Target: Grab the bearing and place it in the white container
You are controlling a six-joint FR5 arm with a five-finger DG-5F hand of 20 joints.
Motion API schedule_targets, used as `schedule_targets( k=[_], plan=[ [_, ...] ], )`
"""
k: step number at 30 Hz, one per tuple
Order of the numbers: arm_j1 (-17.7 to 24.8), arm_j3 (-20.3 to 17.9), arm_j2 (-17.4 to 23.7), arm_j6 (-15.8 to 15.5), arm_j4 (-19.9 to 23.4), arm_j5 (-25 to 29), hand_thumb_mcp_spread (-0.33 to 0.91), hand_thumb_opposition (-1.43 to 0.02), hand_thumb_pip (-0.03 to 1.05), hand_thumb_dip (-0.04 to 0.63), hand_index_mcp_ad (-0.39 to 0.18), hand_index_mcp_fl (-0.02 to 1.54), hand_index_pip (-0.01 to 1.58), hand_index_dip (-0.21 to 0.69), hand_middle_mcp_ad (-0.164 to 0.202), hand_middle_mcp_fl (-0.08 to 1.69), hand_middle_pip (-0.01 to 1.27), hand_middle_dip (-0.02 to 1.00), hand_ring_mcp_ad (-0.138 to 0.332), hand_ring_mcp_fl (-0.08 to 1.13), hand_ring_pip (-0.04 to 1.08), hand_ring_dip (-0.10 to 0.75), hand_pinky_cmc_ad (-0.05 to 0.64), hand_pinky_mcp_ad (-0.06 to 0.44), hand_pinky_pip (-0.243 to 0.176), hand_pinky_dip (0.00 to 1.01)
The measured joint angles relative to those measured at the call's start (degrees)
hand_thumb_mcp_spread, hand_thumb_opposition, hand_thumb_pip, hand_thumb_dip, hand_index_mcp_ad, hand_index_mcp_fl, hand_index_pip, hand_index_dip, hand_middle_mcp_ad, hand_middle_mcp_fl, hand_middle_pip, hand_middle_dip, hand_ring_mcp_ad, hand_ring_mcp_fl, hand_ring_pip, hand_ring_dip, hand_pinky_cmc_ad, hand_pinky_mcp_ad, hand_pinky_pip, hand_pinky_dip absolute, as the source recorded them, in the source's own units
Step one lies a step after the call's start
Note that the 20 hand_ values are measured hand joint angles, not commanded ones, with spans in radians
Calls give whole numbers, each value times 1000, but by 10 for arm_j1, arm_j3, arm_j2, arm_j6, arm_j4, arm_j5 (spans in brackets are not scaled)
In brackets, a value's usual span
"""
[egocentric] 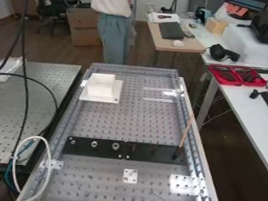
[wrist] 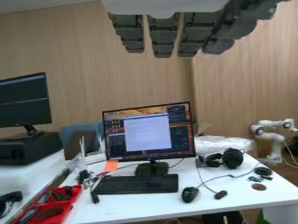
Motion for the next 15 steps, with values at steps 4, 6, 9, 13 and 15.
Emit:
schedule_targets(
  k=[4, 6, 9, 13, 15],
  plan=[
    [0, -2, 0, -1, 2, 1, 10, -21, 26, 0, 2, 12, 19, 19, 73, 7, 19, 24, 70, 0, 17, 16, 51, 51, -10, 23],
    [0, -4, 1, -1, 3, 2, 105, -164, 190, 9, 5, 12, 17, 49, 73, 7, 56, 35, 79, 0, 28, 19, 66, 54, -10, 52],
    [1, -7, 3, -2, 6, 4, 168, -374, 223, 9, 5, 9, 40, 110, 73, 3, 80, 65, 112, 0, 47, 16, 131, 101, -12, 134],
    [1, -8, 3, -2, 6, 6, 182, -525, 239, 9, 9, 10, 54, 152, 75, 3, 105, 96, 178, 0, 75, 17, 213, 155, -30, 178],
    [1, -9, 4, -2, 7, 7, 185, -567, 239, 9, 9, 14, 70, 171, 75, 9, 122, 113, 202, 0, 75, 21, 239, 176, -47, 199]
  ],
)
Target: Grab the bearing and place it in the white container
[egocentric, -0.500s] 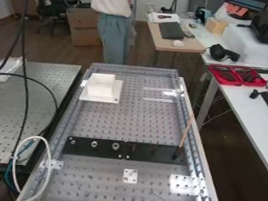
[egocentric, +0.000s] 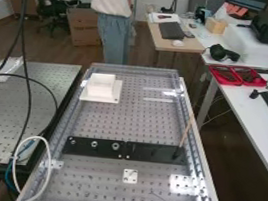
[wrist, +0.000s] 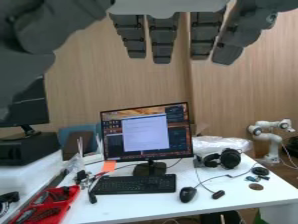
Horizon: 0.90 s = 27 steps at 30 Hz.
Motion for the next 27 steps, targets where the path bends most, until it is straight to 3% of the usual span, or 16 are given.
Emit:
schedule_targets(
  k=[8, 15, 18, 27],
  plan=[
    [1, -1, 1, 1, -2, 3, 182, -616, 253, 9, 23, 9, 73, 188, 91, 3, 138, 140, 234, 19, 89, 28, 295, 201, -72, 227],
    [4, -8, 6, 0, -1, 9, 180, -632, 258, 3, 38, 10, 80, 201, 87, 5, 140, 141, 236, 16, 87, 28, 295, 215, -73, 239],
    [7, -19, 9, -3, 8, 15, 187, -646, 286, 5, 38, 10, 80, 201, 103, 5, 140, 141, 236, 16, 87, 28, 295, 215, -73, 243],
    [19, -71, 15, -24, 47, 42, 220, -656, 307, 3, 38, 10, 80, 201, 103, 5, 140, 141, 232, 16, 87, 28, 300, 216, -87, 244]
  ],
)
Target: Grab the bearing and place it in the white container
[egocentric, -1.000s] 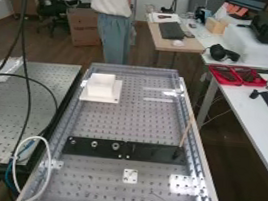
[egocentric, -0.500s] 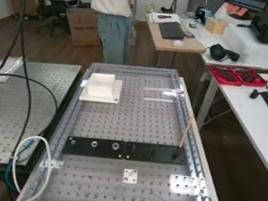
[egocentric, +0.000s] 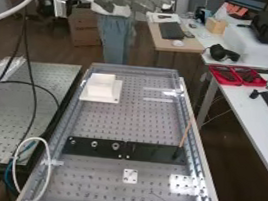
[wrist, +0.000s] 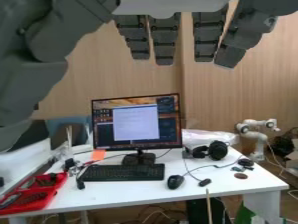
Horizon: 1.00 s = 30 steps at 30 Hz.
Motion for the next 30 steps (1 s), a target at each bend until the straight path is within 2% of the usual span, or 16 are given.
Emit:
schedule_targets(
  k=[13, 17, 24, 30],
  plan=[
    [13, -84, 10, -12, 76, 55, 230, -667, 318, 5, 38, 10, 79, 164, 101, 5, 138, 148, 232, 16, 87, 28, 295, 215, -87, 244],
    [13, -113, 11, -14, 108, 73, 246, -667, 354, 7, 38, 14, 87, 148, 103, 5, 138, 148, 232, 16, 87, 28, 295, 215, -91, 246],
    [7, -152, 4, 7, 162, 82, 278, -663, 377, 16, 33, 21, 87, 106, 103, 3, 138, 157, 232, 16, 93, 35, 295, 215, -91, 246],
    [-2, -170, -10, 9, 192, 73, 290, -681, 414, 49, -7, 38, 99, 77, 105, 5, 140, 155, 232, 16, 93, 37, 295, 215, -91, 246]
  ],
)
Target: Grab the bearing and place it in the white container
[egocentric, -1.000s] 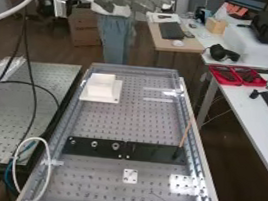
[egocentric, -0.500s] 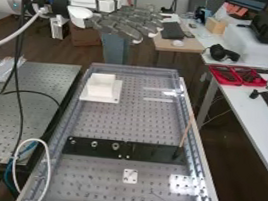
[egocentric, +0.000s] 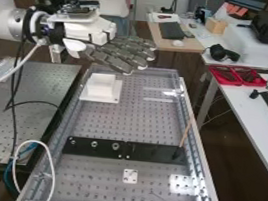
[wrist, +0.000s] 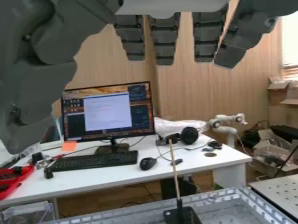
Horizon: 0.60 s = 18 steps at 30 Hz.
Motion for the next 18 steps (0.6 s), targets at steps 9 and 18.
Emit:
schedule_targets(
  k=[9, 18],
  plan=[
    [-41, -11, -27, 3, 21, -56, 297, -696, 503, 94, -31, 54, 122, 56, 105, 7, 134, 157, 232, 16, 93, 33, 295, 215, -91, 246],
    [-86, -29, -49, -19, 60, -117, 321, -730, 552, 140, -51, 119, 302, 59, 101, 7, 138, 166, 232, 16, 89, 44, 295, 215, -91, 234]
  ],
)
